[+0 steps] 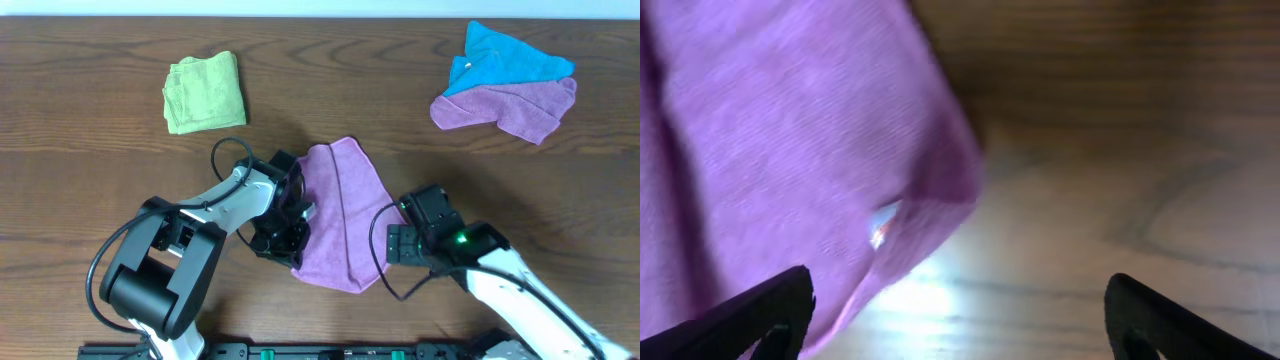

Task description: Fold the cloth

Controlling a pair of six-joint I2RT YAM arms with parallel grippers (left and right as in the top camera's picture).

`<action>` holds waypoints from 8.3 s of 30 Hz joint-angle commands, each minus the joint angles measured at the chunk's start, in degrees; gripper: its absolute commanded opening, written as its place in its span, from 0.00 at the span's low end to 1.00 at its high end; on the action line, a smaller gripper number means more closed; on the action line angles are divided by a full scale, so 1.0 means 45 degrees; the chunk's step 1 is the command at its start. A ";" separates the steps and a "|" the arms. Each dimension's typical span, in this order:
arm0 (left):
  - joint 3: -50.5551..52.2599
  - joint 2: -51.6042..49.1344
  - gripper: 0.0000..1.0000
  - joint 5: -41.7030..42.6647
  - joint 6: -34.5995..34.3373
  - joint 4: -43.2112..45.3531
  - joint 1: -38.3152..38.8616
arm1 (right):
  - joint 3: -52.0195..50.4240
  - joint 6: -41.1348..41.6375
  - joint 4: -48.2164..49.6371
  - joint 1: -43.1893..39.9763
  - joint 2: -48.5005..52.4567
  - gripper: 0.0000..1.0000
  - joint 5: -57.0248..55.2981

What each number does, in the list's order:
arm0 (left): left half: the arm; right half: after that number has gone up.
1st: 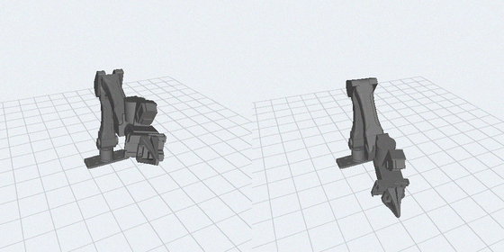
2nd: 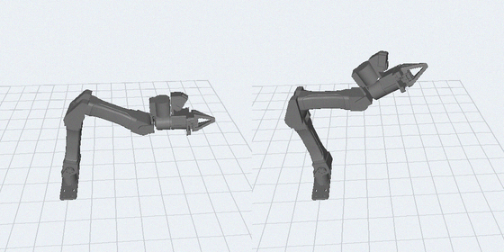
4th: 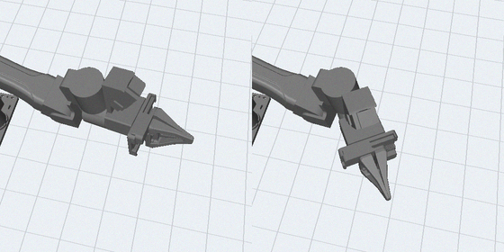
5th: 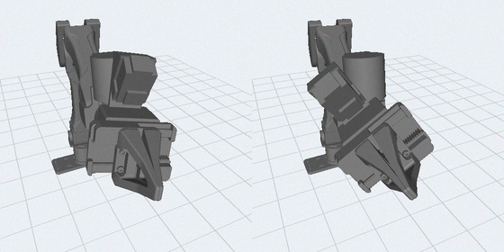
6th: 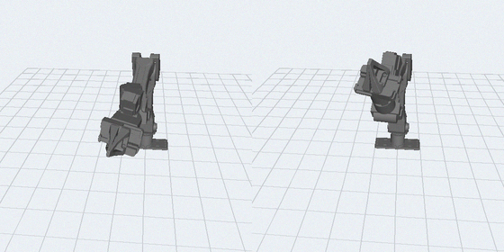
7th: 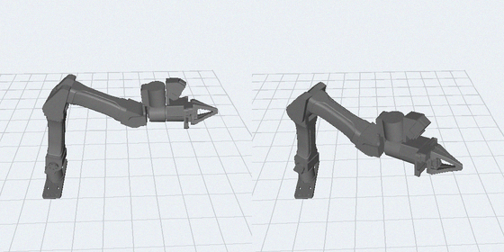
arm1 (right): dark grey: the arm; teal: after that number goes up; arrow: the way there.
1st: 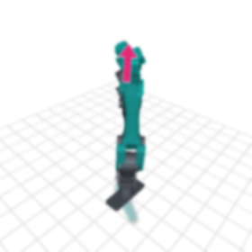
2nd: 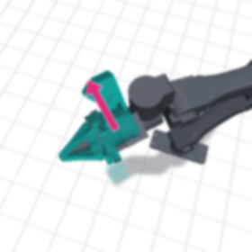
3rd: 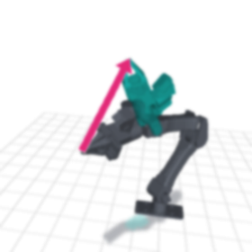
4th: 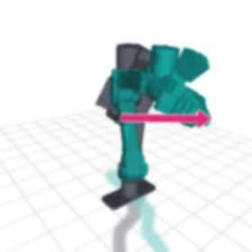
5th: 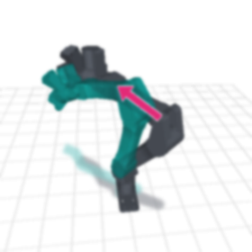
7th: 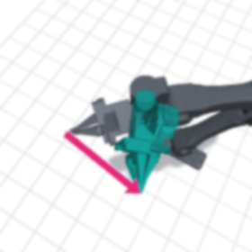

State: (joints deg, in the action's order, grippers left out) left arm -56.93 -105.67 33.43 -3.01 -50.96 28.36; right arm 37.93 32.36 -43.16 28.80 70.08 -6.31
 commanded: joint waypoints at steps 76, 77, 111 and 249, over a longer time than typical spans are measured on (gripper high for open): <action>0.0039 -0.0121 0.12 -0.1763 -0.4347 0.1020 0.3065 | 0.0141 0.4643 0.0359 -0.0073 0.2093 0.01 -0.2914; 0.0034 -0.0117 0.11 -0.1933 -0.4600 0.1122 0.3036 | 0.0141 0.4648 0.0364 -0.0073 0.2093 0.01 -0.3245; -0.0622 0.0068 0.63 -0.3716 -0.3322 -0.1239 -0.0243 | 0.0146 0.1807 0.3259 -0.0073 0.2069 0.99 -0.3546; -0.3487 -0.1496 0.06 -0.6334 -0.2385 0.0471 -0.0340 | 0.2506 -0.2681 0.9160 -0.3395 0.8145 0.01 0.2016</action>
State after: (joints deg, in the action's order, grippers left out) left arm -72.29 -113.40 9.76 -13.28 -47.92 28.56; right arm 50.30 21.21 -0.95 13.93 105.47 6.57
